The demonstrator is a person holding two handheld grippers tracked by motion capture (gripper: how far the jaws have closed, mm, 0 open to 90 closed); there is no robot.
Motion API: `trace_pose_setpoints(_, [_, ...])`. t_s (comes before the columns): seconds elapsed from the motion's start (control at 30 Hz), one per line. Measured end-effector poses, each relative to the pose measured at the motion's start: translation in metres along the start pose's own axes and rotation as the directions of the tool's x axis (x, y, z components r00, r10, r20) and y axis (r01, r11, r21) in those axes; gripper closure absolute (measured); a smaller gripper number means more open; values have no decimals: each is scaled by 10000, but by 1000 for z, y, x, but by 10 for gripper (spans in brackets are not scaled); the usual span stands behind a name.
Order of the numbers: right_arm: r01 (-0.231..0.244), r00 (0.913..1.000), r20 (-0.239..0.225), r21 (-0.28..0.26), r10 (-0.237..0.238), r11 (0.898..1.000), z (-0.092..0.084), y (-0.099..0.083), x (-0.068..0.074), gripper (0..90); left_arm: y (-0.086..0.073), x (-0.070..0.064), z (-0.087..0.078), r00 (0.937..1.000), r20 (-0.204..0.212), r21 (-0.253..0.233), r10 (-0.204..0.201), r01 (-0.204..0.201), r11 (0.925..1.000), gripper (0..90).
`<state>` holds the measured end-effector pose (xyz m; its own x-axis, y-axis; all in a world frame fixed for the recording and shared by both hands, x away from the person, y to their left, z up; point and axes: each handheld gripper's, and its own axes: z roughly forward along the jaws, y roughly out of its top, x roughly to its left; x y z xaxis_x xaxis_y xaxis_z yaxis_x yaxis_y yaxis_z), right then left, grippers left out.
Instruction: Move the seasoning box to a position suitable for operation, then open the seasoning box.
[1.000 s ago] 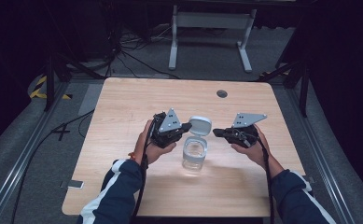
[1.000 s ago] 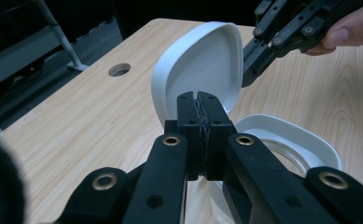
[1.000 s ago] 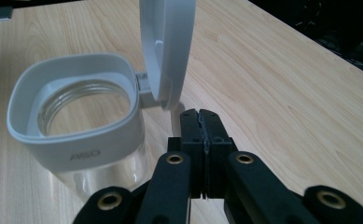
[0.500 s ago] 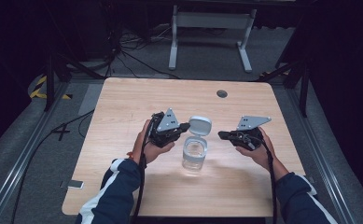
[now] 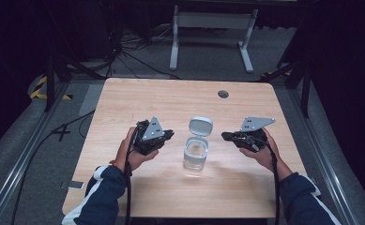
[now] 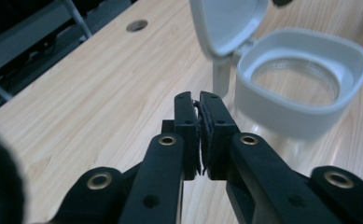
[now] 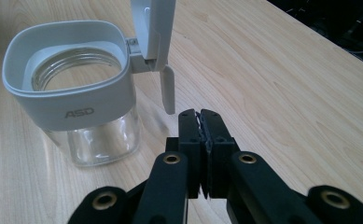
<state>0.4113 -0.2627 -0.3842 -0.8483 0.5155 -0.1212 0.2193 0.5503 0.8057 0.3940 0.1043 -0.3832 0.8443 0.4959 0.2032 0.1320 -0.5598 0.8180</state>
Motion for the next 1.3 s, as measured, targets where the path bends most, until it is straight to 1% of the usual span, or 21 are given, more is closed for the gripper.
trace_pose_setpoints(0.2, [-18,9999,115,177,16,9998,-5,-3,0,867,-24,1,-12,9996,-264,840,117,-95,9964,811])
trace_pose_setpoints(0.4, [129,9996,228,386,-138,9992,-15,-8,5,853,-49,1,-26,9983,-473,1128,-327,379,9929,769])
trace_pose_setpoints(0.43, [138,9996,241,375,-147,9992,-18,-8,6,852,-54,1,-28,9979,-435,1204,-475,525,9913,760])
trace_pose_setpoints(0.5, [200,9995,232,365,-209,9991,-23,-10,8,850,-62,0,-32,9963,-640,1329,-566,648,9890,741])
trace_pose_setpoints(0.57, [289,9992,282,416,-301,9987,-28,-13,10,842,-69,-1,-35,9958,-597,1447,-692,773,9865,727])
trace_pose_setpoints(0.6, [253,9993,249,405,-263,9989,-30,-14,11,841,-74,-1,-36,9951,-596,1569,-791,876,9837,720])
trace_pose_setpoints(0.7, [265,9989,380,517,-285,9983,-38,-21,12,838,-83,-3,-37,9945,-706,1914,-773,895,9774,721])
trace_pose_setpoints(0.77, [335,9980,506,654,-369,9973,-43,-26,13,836,-89,-5,-38,9942,-632,1964,-874,983,9756,725])
trace_pose_setpoints(0.8, [341,9979,531,665,-377,9972,-46,-29,13,835,-92,-6,-39,9936,-681,1985,-905,1024,9747,721])
trace_pose_setpoints(0.87, [385,9968,665,780,-438,9962,-50,-34,13,829,-98,-7,-39,9941,-654,2201,-870,994,9704,698])
trace_pose_setpoints(0.9, [391,9958,795,848,-459,9956,-54,-39,14,820,-101,-8,-39,9936,-631,2204,-934,1051,9697,681])
trace_pose_setpoints(0.97, [338,9956,837,863,-411,9957,-61,-47,15,797,-105,-8,-38,9915,-861,2395,-975,1156,9640,625])
trace_pose_setpoints(1.0, [311,9955,861,906,-389,9954,-64,-50,15,782,-108,-7,-38,9893,-915,2452,-1133,1327,9603,582])
trace_pose_setpoints(1.07, [293,9946,970,915,-382,9954,-68,-57,16,746,-112,-6,-39,9871,-882,2370,-1334,1509,9597,563])
trace_pose_setpoints(1.1, [293,9946,970,915,-382,9954,-68,-57,16,746,-112,-6,-39,9871,-882,2370,-1334,1509,9597,546])
trace_pose_setpoints(1.13, [172,9950,959,955,-264,9953,-72,-61,16,731,-115,-5,-40,9856,-881,2333,-1441,1611,9590,546])
trace_pose_setpoints(1.17, [124,9946,1013,942,-219,9955,-75,-66,16,713,-117,-5,-40,9844,-828,2360,-1553,1708,9566,524])
trace_pose_setpoints(1.2, [117,9940,1072,895,-213,9959,-77,-70,15,683,-118,-5,-40,9844,-810,2357,-1565,1715,9566,494])
trace_pose_setpoints(1.23, [-21,9920,1261,901,-94,9959,-80,-77,14,625,-121,-4,-40,9828,-743,2450,-1690,1823,9522,454])
trace_pose_setpoints(1.27, [-110,9909,1347,906,-13,9958,-81,-81,14,608,-122,-5,-40,9826,-710,2529,-1717,1843,9498,438])
trace_pose_setpoints(1.3, [-110,9909,1347,906,-13,9958,-81,-81,14,608,-122,-5,-40,9826,-710,2529,-1717,1843,9498,422])
